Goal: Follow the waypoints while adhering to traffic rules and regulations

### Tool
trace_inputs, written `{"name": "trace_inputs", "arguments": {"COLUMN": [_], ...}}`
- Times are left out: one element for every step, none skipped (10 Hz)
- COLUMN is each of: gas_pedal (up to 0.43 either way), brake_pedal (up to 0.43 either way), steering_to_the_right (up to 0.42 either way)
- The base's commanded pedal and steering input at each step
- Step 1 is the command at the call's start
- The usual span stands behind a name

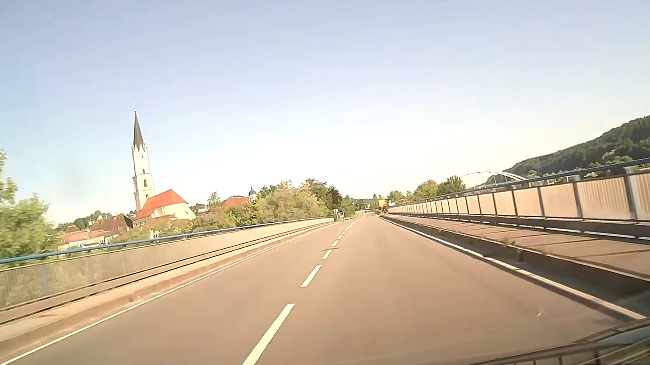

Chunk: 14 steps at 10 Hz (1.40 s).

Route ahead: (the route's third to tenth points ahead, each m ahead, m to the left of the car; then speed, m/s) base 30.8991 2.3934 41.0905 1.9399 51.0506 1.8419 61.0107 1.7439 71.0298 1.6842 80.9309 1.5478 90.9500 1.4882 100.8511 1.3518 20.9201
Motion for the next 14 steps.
{"name": "trace_inputs", "arguments": {"gas_pedal": [0.197, 0.197, 0.209, 0.209, 0.209, 0.189, 0.169, 0.169, 0.169, 0.169, 0.169, 0.169, 0.189, 0.189], "brake_pedal": [0.0, 0.0, 0.0, 0.0, 0.0, 0.0, 0.0, 0.0, 0.0, 0.0, 0.0, 0.0, 0.0, 0.0], "steering_to_the_right": [0.0, 0.0, 0.0, 0.0, 0.0, 0.0, 0.0, 0.0, 0.0, 0.0, 0.0, 0.0, 0.0, 0.0]}}
